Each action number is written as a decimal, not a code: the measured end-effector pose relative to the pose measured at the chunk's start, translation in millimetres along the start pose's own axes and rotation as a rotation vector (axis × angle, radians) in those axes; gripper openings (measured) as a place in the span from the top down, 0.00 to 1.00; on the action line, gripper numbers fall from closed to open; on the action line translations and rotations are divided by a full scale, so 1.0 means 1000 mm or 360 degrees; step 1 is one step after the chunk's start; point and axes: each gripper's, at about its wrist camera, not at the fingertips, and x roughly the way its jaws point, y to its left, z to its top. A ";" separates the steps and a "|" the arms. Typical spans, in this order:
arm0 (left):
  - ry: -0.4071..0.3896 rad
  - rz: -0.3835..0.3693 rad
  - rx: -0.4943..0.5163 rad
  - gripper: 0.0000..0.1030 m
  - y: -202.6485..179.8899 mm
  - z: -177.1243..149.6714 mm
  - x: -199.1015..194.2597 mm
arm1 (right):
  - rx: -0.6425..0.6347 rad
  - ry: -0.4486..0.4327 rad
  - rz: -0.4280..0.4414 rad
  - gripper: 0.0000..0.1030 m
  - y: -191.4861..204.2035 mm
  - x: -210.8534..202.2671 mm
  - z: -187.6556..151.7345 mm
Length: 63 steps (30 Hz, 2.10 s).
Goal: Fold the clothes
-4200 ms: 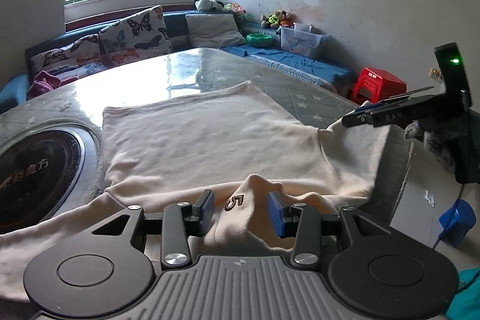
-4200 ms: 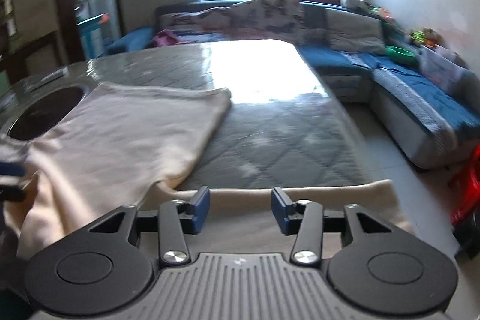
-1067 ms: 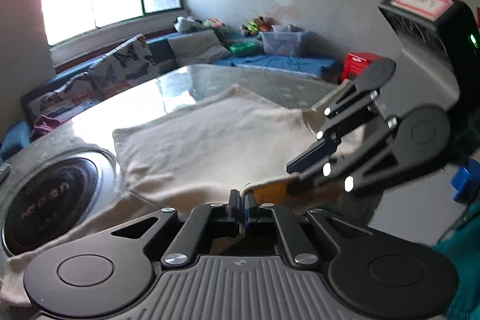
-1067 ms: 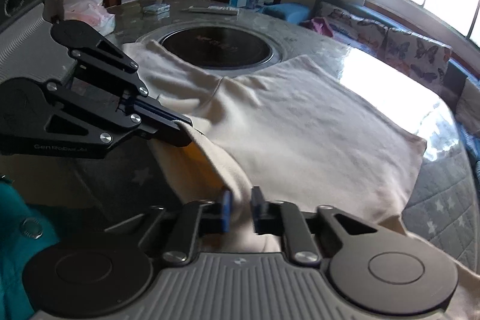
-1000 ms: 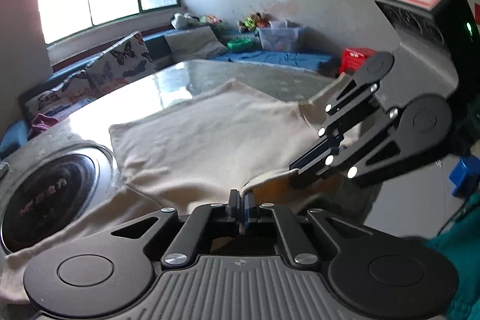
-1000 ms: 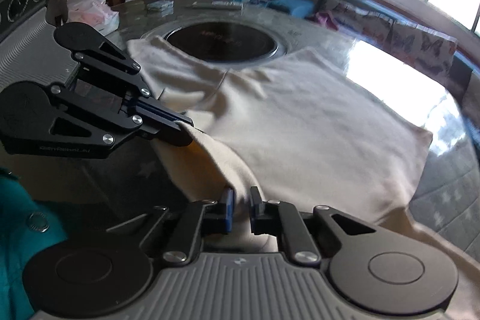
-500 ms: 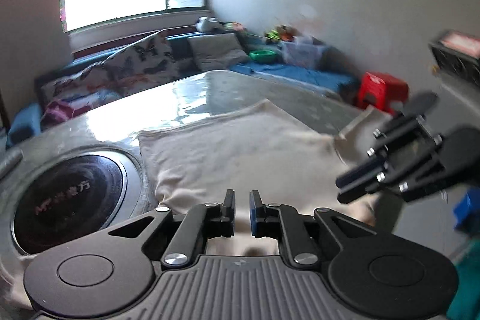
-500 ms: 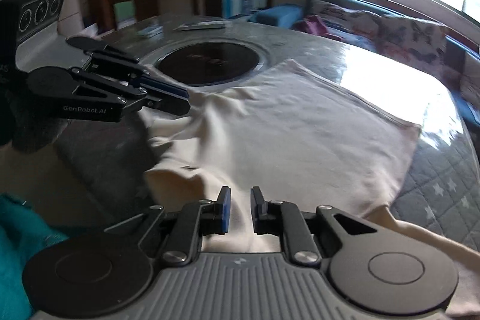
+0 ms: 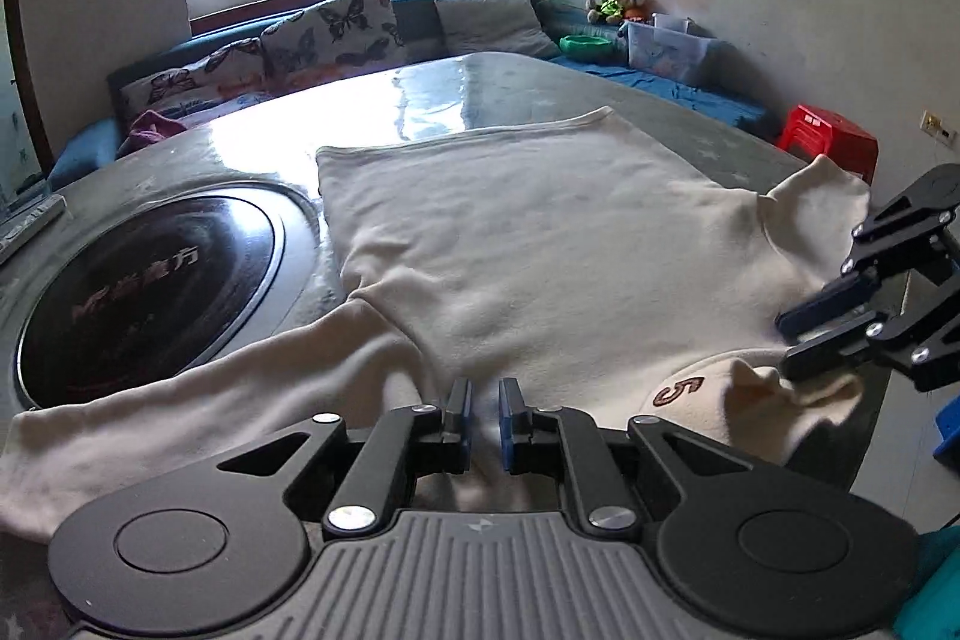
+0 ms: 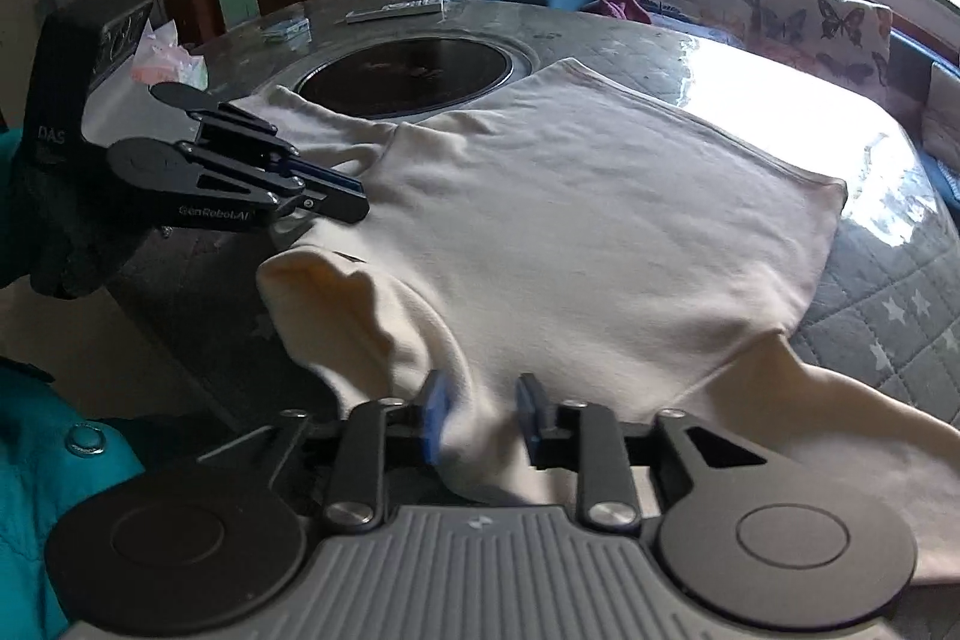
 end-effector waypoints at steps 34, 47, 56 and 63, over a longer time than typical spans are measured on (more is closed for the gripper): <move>-0.0005 0.0082 -0.0178 0.79 0.048 0.047 0.054 | 0.0594 -0.0017 -0.0387 0.89 -0.224 0.082 0.096; -0.0025 0.0216 -0.0242 0.77 0.067 0.049 0.056 | 0.0405 0.0017 -0.0406 0.93 -0.225 0.133 0.154; -0.0058 0.0299 -0.0382 0.72 0.086 0.047 0.038 | 0.0255 -0.0040 -0.0419 0.86 -0.204 0.118 0.166; -0.0096 0.0498 -0.0504 0.67 0.103 0.030 -0.001 | 0.0086 -0.0085 -0.0220 0.70 -0.142 0.075 0.142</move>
